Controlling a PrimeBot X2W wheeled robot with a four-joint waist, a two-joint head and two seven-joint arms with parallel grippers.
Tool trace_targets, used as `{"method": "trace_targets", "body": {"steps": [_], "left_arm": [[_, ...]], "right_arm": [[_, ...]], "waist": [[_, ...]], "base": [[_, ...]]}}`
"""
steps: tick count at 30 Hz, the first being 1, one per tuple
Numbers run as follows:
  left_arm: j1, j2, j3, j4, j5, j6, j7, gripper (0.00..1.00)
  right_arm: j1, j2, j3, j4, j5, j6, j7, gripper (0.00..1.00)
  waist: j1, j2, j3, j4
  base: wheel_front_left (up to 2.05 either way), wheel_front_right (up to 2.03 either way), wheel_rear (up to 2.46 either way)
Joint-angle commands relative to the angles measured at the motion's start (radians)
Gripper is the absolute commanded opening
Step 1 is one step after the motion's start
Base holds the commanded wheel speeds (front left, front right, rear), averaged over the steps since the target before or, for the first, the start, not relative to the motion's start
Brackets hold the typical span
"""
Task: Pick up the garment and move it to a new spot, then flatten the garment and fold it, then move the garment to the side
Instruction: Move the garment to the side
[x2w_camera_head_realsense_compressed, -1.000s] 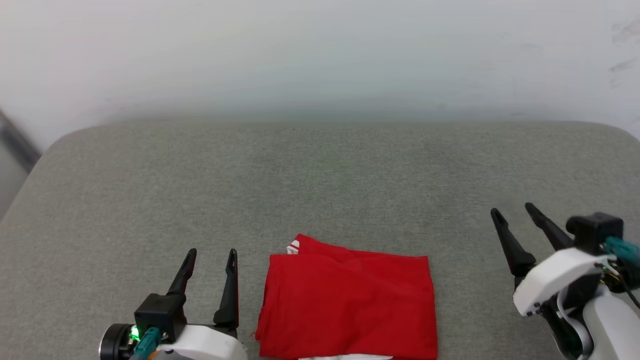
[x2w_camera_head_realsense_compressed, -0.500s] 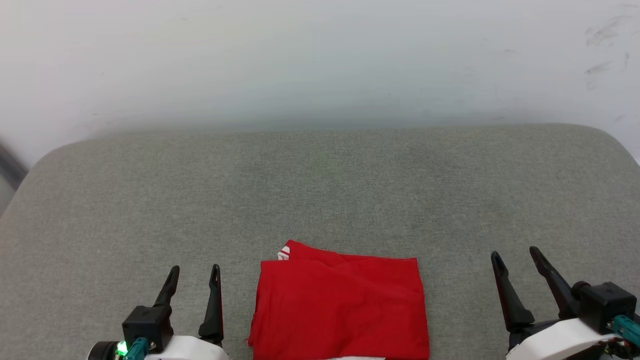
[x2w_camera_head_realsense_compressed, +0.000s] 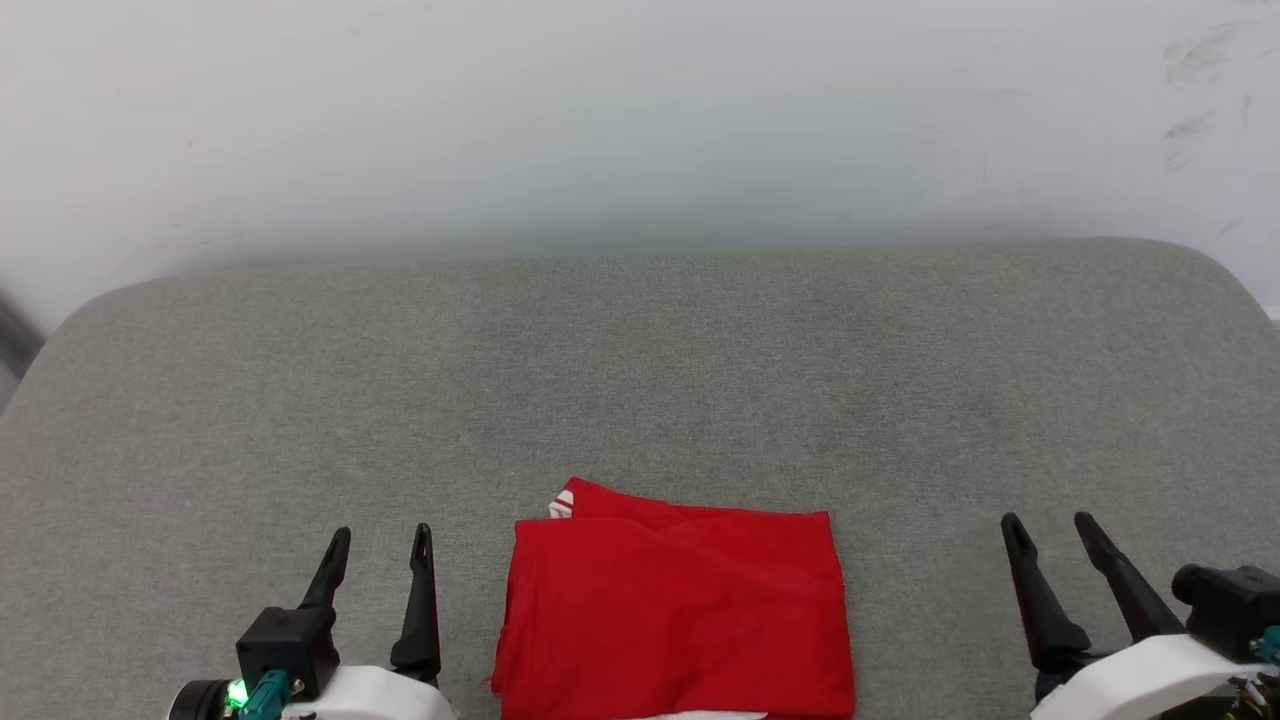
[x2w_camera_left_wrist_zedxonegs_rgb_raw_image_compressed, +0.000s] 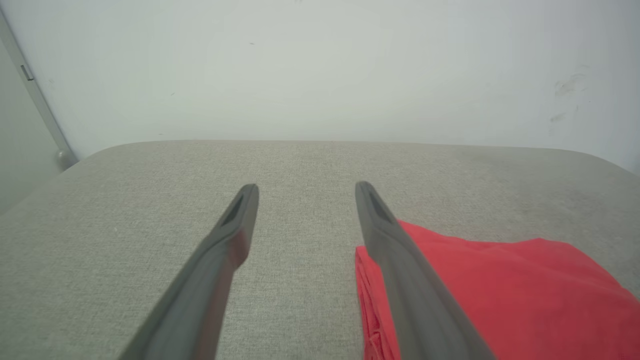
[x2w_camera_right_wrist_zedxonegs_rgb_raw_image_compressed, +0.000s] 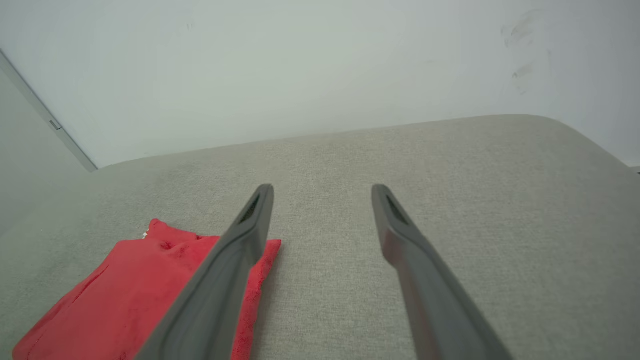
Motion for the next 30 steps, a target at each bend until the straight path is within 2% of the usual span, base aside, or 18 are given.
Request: {"method": "trace_targets", "body": {"steps": [1,4,8,11,14,17,25,29,30], "left_arm": [[-0.012,-0.002,0.004,0.000,-0.001,0.000,-0.005,1.00],[-0.020,-0.005,0.003,0.001,0.002,-0.005,-0.007,1.00],[-0.033,-0.011,0.001,0.000,0.007,-0.010,-0.009,1.00],[-0.044,-0.020,-0.003,-0.003,0.008,-0.018,-0.010,1.00],[-0.061,-0.026,-0.014,-0.010,0.018,-0.026,-0.011,1.00],[-0.080,-0.035,-0.022,-0.016,0.025,-0.035,-0.011,1.00],[-0.132,-0.057,-0.051,0.004,0.035,-0.068,-0.014,1.00],[-0.139,-0.063,-0.054,0.017,0.036,-0.075,-0.014,1.00],[-0.138,-0.063,-0.054,0.020,0.035,-0.075,-0.014,1.00]], "right_arm": [[0.017,0.000,-0.011,0.005,0.013,-0.001,0.009,1.00],[0.003,0.000,-0.076,0.056,0.133,-0.001,0.120,1.00],[-0.050,-0.037,-0.164,0.167,0.285,-0.001,0.296,1.00],[-0.077,-0.066,-0.161,0.257,0.375,0.000,0.458,1.00],[-0.120,-0.056,-0.166,0.325,0.465,-0.001,0.565,1.00],[-0.162,-0.026,-0.126,0.382,0.529,0.000,0.660,1.00],[-0.258,0.016,-0.039,0.504,0.690,-0.001,0.689,1.00],[-0.283,0.019,0.002,0.564,0.727,-0.001,0.679,1.00],[-0.287,0.016,0.013,0.573,0.733,-0.001,0.678,0.70]], "waist": [[0.0000,0.0000,0.000,0.001],[0.0000,0.0000,0.004,0.005],[0.0000,0.0000,0.014,0.027],[0.0000,0.0000,0.027,0.051],[0.0000,0.0000,0.051,0.078],[0.0000,0.0000,0.076,0.105],[0.0000,0.0000,0.123,0.167],[0.0000,0.0000,0.122,0.180],[0.0000,0.0000,0.120,0.181]], "base": [[0.00,0.00,0.00],[0.00,0.00,0.00],[0.00,0.00,0.00],[0.00,0.00,0.00],[0.00,0.00,0.00],[0.00,0.00,0.00],[0.00,0.00,0.00],[0.00,0.00,0.00],[0.00,0.00,0.00]]}}
